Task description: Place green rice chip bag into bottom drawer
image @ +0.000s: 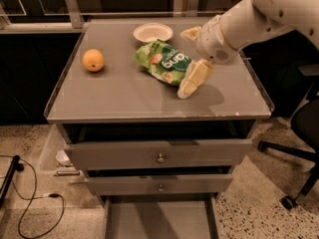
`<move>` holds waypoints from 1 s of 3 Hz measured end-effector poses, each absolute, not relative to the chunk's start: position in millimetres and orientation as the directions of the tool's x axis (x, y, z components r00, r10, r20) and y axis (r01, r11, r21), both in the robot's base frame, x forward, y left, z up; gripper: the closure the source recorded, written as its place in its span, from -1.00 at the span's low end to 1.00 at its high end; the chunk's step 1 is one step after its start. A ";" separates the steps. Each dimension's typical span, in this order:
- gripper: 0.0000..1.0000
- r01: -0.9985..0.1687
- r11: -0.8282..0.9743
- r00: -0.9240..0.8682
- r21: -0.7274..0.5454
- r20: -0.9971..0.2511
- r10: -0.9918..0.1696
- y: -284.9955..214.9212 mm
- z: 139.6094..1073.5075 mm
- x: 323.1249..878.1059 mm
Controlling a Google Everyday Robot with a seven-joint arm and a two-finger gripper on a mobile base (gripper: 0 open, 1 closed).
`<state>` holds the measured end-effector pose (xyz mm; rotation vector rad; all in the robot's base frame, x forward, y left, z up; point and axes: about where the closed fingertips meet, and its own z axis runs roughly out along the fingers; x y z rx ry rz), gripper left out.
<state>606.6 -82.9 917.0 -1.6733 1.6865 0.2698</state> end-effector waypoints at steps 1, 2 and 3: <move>-1.00 -0.947 0.161 0.071 -0.278 -0.670 -0.739 -69.6 897.3 630.7; -1.00 -0.956 0.183 0.024 -0.229 -0.683 -0.730 -57.1 875.6 652.3; -1.00 -0.953 0.208 -0.006 -0.223 -0.668 -0.744 -53.2 861.4 675.6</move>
Offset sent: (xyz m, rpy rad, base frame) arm 0.0724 0.0373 -0.0651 0.0921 0.1579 -0.0642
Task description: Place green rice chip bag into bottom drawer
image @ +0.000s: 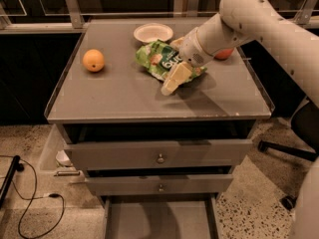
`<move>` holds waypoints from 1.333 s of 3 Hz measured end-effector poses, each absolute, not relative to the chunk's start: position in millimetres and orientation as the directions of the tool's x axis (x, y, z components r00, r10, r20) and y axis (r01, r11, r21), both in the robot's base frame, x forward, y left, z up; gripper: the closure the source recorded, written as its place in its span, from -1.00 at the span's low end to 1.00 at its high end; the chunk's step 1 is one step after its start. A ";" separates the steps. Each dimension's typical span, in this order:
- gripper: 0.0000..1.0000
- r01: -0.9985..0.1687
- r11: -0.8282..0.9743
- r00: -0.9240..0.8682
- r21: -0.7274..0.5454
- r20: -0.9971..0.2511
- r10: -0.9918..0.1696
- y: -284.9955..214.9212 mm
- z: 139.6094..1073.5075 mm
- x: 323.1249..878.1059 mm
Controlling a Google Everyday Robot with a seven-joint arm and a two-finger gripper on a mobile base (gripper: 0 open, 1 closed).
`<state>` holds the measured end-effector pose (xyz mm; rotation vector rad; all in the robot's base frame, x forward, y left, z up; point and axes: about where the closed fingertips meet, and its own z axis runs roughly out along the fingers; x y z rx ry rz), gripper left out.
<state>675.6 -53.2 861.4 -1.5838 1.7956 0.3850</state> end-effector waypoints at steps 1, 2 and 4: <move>-1.00 -0.947 0.225 -0.023 -0.228 -0.650 -0.759 -51.2 852.7 691.5; -1.00 -0.941 0.238 -0.033 -0.241 -0.634 -0.773 -47.4 850.1 702.0; -0.16 -0.941 0.238 -0.033 -0.241 -0.633 -0.773 -47.2 849.8 702.0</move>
Offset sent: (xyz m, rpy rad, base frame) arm 0.0393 0.0051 -0.0093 -0.0722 -0.0268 -0.0762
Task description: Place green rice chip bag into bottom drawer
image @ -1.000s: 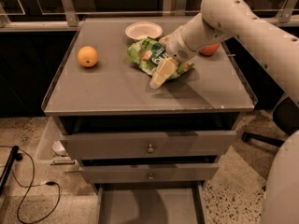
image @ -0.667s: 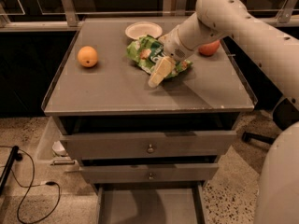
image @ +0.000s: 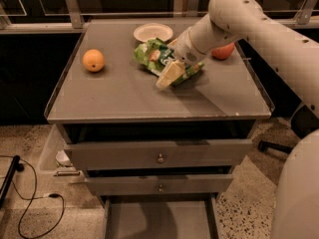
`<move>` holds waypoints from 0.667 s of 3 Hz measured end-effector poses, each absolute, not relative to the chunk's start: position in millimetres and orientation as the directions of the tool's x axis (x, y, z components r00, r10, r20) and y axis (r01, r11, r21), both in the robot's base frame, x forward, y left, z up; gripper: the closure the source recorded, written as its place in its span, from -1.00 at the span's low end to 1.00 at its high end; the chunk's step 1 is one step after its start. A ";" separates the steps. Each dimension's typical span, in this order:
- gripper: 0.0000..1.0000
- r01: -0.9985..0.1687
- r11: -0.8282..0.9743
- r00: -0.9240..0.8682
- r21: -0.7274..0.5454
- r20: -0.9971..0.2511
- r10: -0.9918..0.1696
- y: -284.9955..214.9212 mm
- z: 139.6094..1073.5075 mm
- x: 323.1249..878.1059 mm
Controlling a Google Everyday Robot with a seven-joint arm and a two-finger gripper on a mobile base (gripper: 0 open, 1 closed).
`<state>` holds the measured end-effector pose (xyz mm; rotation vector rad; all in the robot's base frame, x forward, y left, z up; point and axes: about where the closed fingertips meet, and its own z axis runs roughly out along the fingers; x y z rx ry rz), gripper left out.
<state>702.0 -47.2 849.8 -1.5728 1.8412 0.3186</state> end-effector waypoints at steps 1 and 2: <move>0.28 -0.941 0.238 -0.033 -0.241 -0.633 -0.773 -47.2 849.8 702.0; 0.77 -0.941 0.238 -0.033 -0.241 -0.633 -0.773 -47.1 849.7 702.0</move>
Offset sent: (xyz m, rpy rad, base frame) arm 0.0000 0.0000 0.0000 0.0000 0.0000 0.0001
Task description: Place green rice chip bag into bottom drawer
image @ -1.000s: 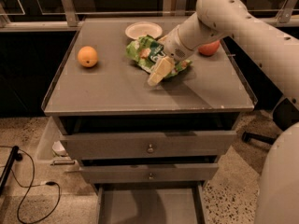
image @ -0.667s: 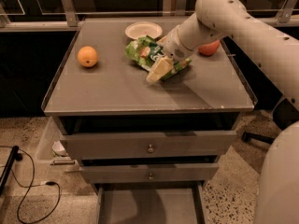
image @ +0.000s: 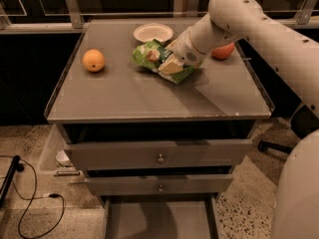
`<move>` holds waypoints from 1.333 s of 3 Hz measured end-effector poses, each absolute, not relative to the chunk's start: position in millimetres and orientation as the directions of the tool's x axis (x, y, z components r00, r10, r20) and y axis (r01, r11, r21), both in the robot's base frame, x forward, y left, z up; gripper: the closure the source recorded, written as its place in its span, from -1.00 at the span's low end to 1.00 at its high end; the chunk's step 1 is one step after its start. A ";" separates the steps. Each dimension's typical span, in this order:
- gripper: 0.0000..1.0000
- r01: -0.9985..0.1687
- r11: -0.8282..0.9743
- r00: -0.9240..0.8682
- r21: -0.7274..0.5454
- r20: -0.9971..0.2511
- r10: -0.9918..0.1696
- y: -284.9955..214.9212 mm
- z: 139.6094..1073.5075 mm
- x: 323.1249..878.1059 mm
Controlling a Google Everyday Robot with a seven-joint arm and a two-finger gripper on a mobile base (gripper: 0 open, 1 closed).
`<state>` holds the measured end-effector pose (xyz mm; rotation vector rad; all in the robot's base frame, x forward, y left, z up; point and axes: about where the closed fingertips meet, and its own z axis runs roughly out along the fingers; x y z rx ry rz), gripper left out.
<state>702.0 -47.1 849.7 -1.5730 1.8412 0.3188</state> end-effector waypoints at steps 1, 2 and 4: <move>1.00 -0.941 0.238 -0.033 -0.241 -0.633 -0.773 -47.1 849.7 702.0; 1.00 -0.941 0.238 -0.033 -0.241 -0.634 -0.773 -47.1 849.7 701.9; 1.00 -0.948 0.216 -0.006 -0.232 -0.668 -0.744 -55.8 867.5 649.7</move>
Offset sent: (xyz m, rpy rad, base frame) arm 0.0000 0.0000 0.0000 0.0000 0.0000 0.0000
